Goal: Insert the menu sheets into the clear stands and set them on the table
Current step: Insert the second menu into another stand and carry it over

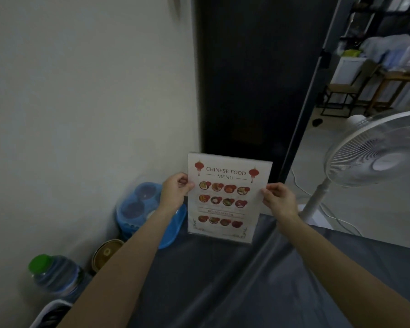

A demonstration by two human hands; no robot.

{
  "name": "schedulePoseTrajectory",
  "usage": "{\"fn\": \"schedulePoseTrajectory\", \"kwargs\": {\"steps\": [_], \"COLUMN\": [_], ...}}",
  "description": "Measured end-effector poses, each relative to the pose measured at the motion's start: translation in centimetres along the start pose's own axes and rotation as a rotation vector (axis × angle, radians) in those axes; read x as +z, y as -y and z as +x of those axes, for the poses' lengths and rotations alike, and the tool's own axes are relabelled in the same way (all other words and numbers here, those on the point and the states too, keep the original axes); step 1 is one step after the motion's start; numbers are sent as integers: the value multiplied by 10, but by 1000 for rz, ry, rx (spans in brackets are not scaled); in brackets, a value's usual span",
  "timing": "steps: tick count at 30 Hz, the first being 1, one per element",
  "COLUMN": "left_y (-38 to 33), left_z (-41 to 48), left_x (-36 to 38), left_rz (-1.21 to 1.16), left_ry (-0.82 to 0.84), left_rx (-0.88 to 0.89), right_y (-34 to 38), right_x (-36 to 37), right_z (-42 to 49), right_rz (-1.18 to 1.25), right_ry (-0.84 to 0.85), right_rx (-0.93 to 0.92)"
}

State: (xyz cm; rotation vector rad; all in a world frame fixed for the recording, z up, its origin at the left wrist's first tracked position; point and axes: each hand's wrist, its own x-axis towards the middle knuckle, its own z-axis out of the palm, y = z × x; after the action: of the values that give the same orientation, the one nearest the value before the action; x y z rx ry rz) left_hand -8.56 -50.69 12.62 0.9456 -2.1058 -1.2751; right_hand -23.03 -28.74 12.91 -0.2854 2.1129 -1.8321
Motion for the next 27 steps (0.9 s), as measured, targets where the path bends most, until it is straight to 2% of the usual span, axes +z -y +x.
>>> {"fn": "schedulePoseTrajectory", "kwargs": {"steps": [10, 22, 27], "left_y": [13, 15, 12], "left_z": [13, 12, -8], "left_x": [4, 16, 15], "left_rz": [20, 19, 99], "left_ry": [-1, -1, -80], "left_rx": [-38, -114, -164], "right_y": [-7, -3, -11], "right_x": [12, -1, -11], "right_z": [26, 16, 4], "right_rz": [-104, -22, -218], "right_ry": [3, 191, 143], "right_rx": [-6, 63, 61]}}
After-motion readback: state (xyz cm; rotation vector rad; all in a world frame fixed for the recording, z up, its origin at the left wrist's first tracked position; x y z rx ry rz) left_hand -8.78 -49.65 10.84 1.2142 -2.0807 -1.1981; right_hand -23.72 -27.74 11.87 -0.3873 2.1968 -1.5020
